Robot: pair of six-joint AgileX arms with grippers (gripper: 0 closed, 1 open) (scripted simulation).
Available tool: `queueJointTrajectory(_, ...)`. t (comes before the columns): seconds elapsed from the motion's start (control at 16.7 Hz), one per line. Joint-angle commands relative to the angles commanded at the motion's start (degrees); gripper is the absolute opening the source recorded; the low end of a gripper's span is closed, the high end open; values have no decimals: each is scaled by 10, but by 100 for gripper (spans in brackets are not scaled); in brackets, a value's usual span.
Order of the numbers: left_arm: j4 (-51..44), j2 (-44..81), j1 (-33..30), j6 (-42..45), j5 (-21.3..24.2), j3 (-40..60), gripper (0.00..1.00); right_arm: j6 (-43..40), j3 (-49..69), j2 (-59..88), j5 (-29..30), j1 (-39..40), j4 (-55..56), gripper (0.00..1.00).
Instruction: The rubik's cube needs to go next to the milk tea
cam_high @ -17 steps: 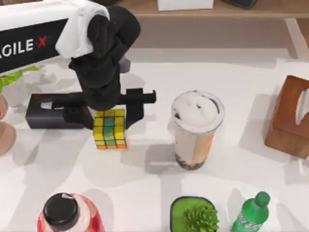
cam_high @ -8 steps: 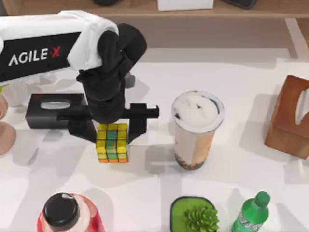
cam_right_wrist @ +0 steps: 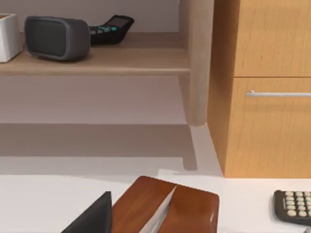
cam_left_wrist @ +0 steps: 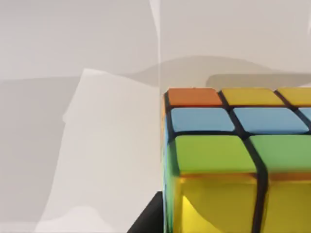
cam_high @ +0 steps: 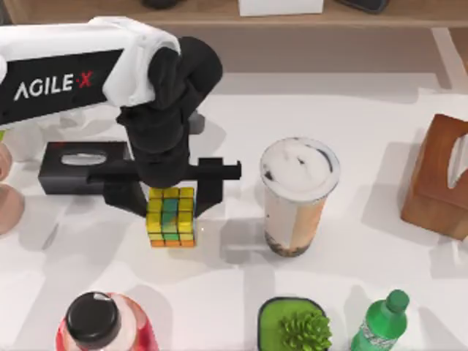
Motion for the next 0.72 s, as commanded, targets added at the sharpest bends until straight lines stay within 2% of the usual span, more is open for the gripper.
queueJointTrajectory(0.36,0,0,0,0,0,0,98,0,0,0,0,0,0,100)
queueJointTrajectory(0.72,0,0,0,0,0,0,100,0,0,0,0,0,0,100)
